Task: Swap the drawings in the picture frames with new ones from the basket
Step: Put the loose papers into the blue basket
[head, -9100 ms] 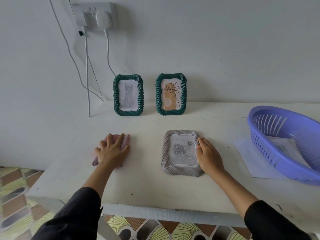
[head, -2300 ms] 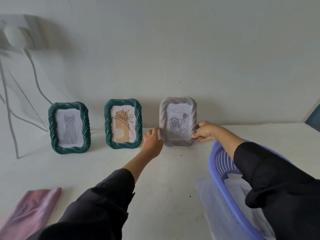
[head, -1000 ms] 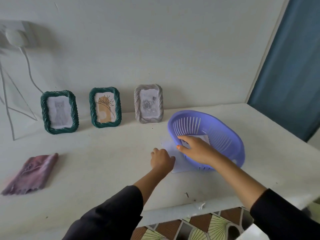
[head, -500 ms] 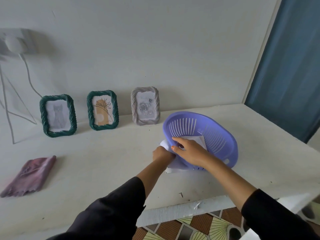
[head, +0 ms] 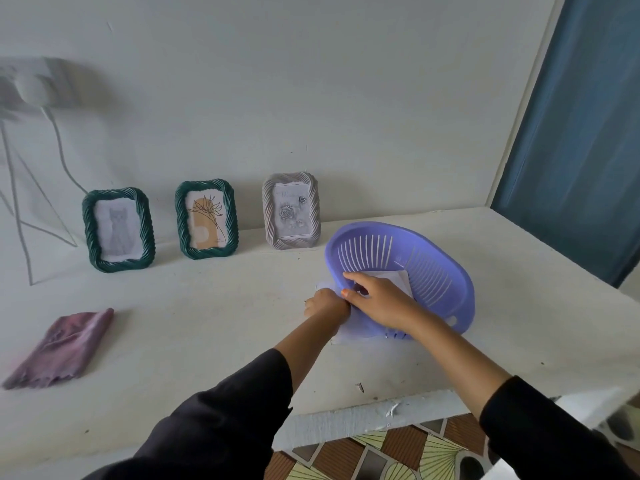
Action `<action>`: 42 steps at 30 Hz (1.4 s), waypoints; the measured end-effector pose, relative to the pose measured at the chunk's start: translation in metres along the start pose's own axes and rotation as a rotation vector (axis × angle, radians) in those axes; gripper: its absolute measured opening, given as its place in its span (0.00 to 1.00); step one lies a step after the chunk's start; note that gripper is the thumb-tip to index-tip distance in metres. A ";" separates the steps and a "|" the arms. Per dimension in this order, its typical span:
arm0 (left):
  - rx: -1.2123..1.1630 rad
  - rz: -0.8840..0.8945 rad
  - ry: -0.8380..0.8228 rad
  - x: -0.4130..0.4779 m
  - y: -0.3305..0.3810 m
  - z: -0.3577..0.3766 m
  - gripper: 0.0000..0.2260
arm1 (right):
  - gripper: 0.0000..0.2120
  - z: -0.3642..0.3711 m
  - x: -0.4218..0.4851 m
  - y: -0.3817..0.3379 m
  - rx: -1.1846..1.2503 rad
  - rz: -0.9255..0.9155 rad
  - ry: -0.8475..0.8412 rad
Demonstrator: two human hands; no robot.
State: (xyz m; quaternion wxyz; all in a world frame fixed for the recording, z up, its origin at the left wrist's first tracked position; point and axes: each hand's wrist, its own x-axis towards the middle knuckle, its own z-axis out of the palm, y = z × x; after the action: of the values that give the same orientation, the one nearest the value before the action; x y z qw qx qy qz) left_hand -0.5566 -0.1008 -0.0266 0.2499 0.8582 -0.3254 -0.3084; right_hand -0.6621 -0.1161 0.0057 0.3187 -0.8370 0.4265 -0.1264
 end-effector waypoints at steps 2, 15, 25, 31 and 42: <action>-0.056 -0.003 -0.005 0.000 -0.001 -0.002 0.19 | 0.24 -0.001 0.000 0.000 0.007 0.001 -0.002; -0.203 -0.059 -0.054 0.009 -0.004 -0.007 0.18 | 0.22 -0.003 -0.002 -0.003 0.031 -0.015 0.006; -0.540 -0.118 -0.251 0.013 -0.004 -0.022 0.17 | 0.22 -0.006 -0.005 -0.005 0.022 -0.036 -0.005; -0.605 -0.093 -0.311 0.008 -0.001 -0.024 0.03 | 0.21 -0.006 -0.004 -0.012 -0.068 -0.070 0.006; -0.492 0.050 0.086 0.021 0.000 -0.060 0.07 | 0.21 -0.009 -0.003 -0.009 -0.041 -0.043 0.008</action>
State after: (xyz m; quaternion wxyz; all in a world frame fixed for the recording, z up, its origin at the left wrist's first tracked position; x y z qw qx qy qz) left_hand -0.5029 -0.1020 0.0070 0.4725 0.7755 -0.2507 -0.3355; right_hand -0.6630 -0.1135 0.0187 0.2970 -0.8518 0.4123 -0.1278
